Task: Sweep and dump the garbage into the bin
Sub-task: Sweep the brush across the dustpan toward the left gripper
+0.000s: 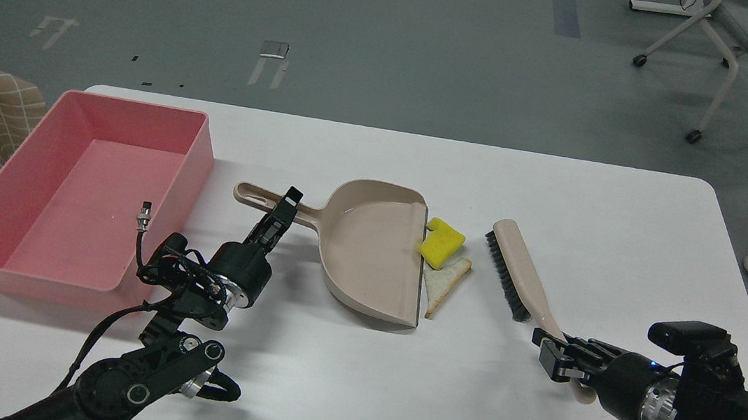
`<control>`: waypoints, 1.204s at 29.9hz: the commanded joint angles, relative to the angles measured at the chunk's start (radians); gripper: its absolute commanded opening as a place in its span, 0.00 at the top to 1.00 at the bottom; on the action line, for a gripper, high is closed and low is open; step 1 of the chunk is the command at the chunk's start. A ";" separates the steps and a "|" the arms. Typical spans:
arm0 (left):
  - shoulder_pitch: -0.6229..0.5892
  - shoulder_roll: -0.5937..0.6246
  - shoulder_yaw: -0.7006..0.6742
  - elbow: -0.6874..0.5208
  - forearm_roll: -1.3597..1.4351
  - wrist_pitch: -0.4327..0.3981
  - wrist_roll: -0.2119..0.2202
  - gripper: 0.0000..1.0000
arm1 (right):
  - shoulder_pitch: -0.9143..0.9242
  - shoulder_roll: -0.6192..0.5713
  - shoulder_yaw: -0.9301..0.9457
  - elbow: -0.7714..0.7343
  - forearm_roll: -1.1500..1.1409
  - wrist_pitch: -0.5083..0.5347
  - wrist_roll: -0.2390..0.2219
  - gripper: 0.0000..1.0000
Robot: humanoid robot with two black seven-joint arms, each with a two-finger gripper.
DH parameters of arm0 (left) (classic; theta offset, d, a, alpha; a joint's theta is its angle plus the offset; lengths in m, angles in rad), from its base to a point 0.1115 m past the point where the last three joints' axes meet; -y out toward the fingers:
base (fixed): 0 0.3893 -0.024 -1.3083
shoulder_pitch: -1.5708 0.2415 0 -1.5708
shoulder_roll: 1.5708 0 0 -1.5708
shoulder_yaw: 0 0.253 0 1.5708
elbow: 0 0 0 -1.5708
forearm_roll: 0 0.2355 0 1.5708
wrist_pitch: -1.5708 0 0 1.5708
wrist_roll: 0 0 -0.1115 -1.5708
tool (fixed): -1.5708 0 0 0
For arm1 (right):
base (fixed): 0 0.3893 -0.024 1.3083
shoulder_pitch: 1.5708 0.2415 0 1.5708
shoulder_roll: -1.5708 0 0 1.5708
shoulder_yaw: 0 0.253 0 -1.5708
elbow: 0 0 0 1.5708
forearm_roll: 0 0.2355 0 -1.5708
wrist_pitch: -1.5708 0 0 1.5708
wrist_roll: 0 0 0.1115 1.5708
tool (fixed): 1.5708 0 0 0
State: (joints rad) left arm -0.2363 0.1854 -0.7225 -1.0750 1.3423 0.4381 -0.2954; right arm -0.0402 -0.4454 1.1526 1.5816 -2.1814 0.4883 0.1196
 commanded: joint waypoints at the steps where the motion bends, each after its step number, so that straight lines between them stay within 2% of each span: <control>1: 0.000 -0.001 0.000 0.000 0.000 0.001 0.001 0.78 | 0.039 0.028 -0.025 -0.043 0.000 0.000 0.000 0.84; 6: -0.002 0.003 0.000 0.000 0.000 0.001 0.001 0.78 | 0.066 0.077 -0.059 -0.071 0.000 0.000 0.000 0.84; 18: 0.002 0.006 0.000 -0.006 0.000 0.011 0.001 0.78 | 0.184 0.278 -0.129 -0.193 0.000 0.000 -0.017 0.84; 27: -0.003 0.002 0.000 -0.008 0.001 0.013 0.002 0.78 | 0.237 0.398 -0.128 -0.212 0.000 0.000 -0.032 0.84; 34: -0.002 -0.001 0.000 -0.008 0.001 0.013 0.004 0.78 | 0.243 0.405 -0.073 -0.198 0.000 0.000 -0.031 0.83; 36: 0.000 0.000 0.000 -0.008 0.001 0.013 0.002 0.81 | 0.244 0.401 -0.045 -0.187 0.000 0.000 -0.031 0.83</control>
State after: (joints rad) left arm -0.2391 0.1843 -0.7226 -1.0829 1.3438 0.4517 -0.2916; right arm 0.2022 -0.0389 1.0751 1.3833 -2.1818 0.4890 0.0874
